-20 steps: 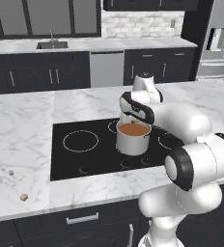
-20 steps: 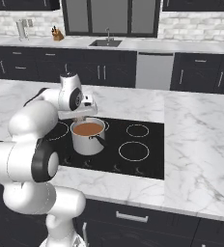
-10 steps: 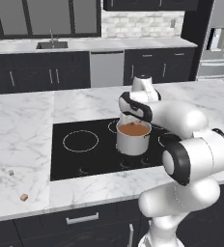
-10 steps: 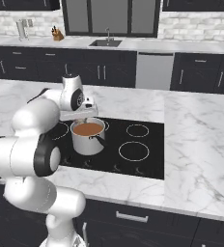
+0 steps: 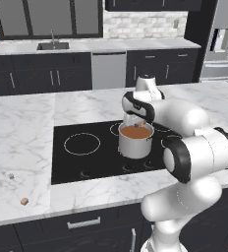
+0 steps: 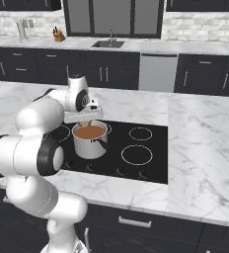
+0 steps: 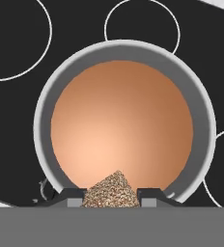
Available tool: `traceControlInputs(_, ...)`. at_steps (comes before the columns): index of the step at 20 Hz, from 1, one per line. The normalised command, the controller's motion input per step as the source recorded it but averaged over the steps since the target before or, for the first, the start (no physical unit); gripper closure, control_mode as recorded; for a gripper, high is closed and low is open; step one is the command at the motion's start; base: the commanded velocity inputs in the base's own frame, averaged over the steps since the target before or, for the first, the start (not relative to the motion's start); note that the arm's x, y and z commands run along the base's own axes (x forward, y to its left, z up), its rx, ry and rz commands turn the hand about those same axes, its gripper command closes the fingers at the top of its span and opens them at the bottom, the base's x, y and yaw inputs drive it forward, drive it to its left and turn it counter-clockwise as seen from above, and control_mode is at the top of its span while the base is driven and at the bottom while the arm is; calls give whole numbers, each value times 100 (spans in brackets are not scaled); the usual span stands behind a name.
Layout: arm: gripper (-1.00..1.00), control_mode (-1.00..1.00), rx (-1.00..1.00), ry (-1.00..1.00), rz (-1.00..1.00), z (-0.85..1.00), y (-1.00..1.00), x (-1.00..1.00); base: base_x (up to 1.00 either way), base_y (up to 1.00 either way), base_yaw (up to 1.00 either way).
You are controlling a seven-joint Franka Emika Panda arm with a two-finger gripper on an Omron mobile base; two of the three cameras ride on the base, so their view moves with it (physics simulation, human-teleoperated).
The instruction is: Pick up the sugar cube(s) and place them in the saucepan with hot chocolate.
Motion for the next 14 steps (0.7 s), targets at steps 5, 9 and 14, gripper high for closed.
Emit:
traceControlInputs(5, 100, -100, 0, 9, 0, 0, 0, 9, 0, 0, 0)
traceControlInputs(9, 100, -100, 0, 6, 0, 0, 0, 30, 0, 0, 0)
traceControlInputs(14, 100, -100, 0, 1, 0, 0, 0, 35, 0, 0, 0)
